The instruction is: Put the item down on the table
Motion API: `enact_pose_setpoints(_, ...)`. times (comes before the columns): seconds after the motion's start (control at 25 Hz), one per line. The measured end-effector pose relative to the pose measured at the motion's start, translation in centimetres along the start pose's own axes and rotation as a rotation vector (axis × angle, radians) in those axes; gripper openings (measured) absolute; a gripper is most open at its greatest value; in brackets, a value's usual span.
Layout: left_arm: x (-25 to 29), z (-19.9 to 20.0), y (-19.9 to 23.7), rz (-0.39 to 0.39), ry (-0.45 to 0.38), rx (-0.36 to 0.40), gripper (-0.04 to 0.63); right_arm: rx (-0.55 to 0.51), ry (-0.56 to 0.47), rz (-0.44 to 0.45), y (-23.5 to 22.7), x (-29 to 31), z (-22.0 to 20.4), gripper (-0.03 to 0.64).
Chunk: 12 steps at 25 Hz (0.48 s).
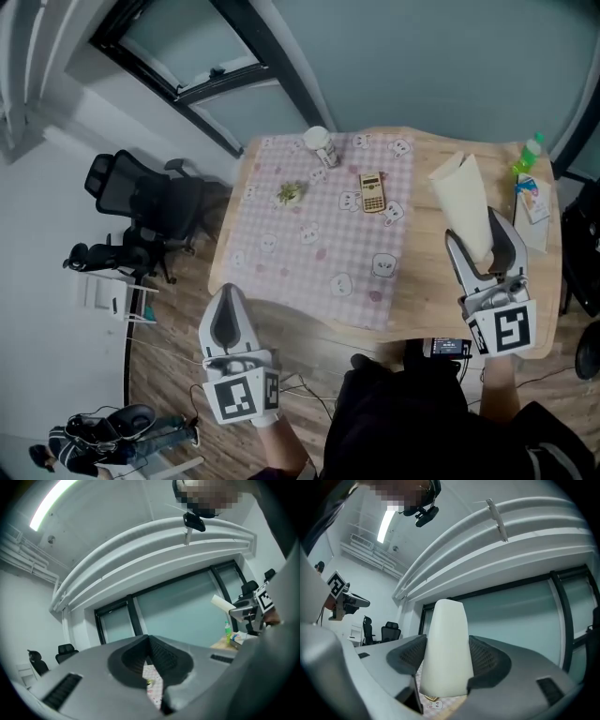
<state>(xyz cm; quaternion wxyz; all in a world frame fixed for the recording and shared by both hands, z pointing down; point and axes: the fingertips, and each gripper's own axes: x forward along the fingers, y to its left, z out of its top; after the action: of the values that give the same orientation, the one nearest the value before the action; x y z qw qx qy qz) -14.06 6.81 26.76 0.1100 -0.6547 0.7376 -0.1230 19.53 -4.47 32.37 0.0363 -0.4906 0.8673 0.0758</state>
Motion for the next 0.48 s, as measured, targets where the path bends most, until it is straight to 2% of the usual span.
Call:
enact_pose_setpoints(0.32,1.7,-0.3,-0.5,-0.025,-0.008,-0.008,-0.005,0.014,0.024,-0.037,-2.0,1.0,-1.2,0.298)
enact_pose_setpoints(0.48,3.9,-1.7,-1.4,-0.105,0.018,0.009,-0.005,0.012,0.043,-0.043,-1.5,2.0,-1.3,0.298)
